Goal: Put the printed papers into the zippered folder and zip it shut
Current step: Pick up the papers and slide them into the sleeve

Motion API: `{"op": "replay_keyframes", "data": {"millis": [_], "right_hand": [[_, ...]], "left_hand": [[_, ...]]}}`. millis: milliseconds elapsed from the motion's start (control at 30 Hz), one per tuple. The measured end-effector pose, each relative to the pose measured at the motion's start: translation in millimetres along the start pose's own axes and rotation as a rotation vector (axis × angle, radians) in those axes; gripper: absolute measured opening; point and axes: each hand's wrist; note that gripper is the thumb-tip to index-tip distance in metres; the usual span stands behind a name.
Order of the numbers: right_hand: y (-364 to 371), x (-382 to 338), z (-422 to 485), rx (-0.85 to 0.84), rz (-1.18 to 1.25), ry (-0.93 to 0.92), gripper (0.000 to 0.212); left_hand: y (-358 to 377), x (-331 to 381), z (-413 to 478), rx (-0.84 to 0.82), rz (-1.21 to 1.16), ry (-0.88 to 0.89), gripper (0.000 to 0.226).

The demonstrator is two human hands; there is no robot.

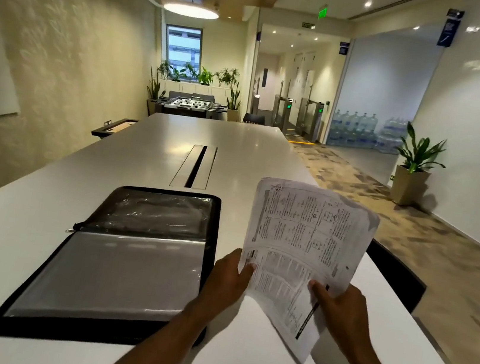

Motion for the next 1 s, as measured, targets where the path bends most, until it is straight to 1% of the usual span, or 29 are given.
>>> {"op": "replay_keyframes", "data": {"millis": [67, 133, 200, 233, 267, 333, 400, 467, 567, 700, 867, 1000], "right_hand": [[-2.5, 2.6, 5.2, 0.042, 0.125, 0.134, 0.016], [-4.5, 6.8, 8.1, 0.050, 0.306, 0.265, 0.023], [-3.8, 9.5, 5.9, 0.015, 0.494, 0.393, 0.032], [-3.0, 10.5, 3.4, -0.007, 0.565, 0.442, 0.034], [-0.5, 10.9, 0.0, -0.028, 0.617, 0.477, 0.035], [6.2, 12.1, -7.6, -0.061, 0.687, 0.512, 0.037], [14.1, 12.4, -15.6, -0.068, 0.730, 0.514, 0.039], [23.3, 12.3, -22.3, -0.054, 0.730, 0.512, 0.038], [37.4, 12.5, -29.2, -0.034, 0.673, 0.504, 0.037], [52.5, 9.8, -34.6, -0.038, 0.583, 0.492, 0.036], [65.3, 1.9, -41.2, -0.032, 0.443, 0.421, 0.033], [76.7, -6.5, -43.8, -0.022, 0.388, 0.390, 0.034]], "left_hand": [[-6.4, 2.5, 2.1, 0.043, 0.066, 0.008, 0.031], [-17.2, 0.7, 2.9, 0.172, 0.153, -0.026, 0.032], [-31.7, -3.4, -0.3, 0.323, 0.266, -0.106, 0.028], [-39.1, -5.9, -2.9, 0.380, 0.347, -0.175, 0.029], [-46.1, -9.2, -6.1, 0.402, 0.436, -0.267, 0.035], [-56.2, -15.9, -14.2, 0.336, 0.587, -0.427, 0.047], [-60.8, -23.8, -22.4, 0.243, 0.673, -0.494, 0.044], [-62.4, -31.5, -29.8, 0.188, 0.729, -0.489, 0.032], [-62.9, -37.3, -37.5, 0.200, 0.791, -0.443, 0.024], [-64.5, -37.5, -41.0, 0.238, 0.787, -0.418, 0.026], [-71.8, -38.9, -40.3, 0.318, 0.730, -0.401, 0.032], [-77.1, -40.2, -39.7, 0.323, 0.725, -0.350, 0.035]]}}
Point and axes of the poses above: each hand's wrist, its own z-axis towards the middle knuckle, its own y-axis out of the palm, x = y × z, and after that the axes turned 3 degrees about -z, right-handed
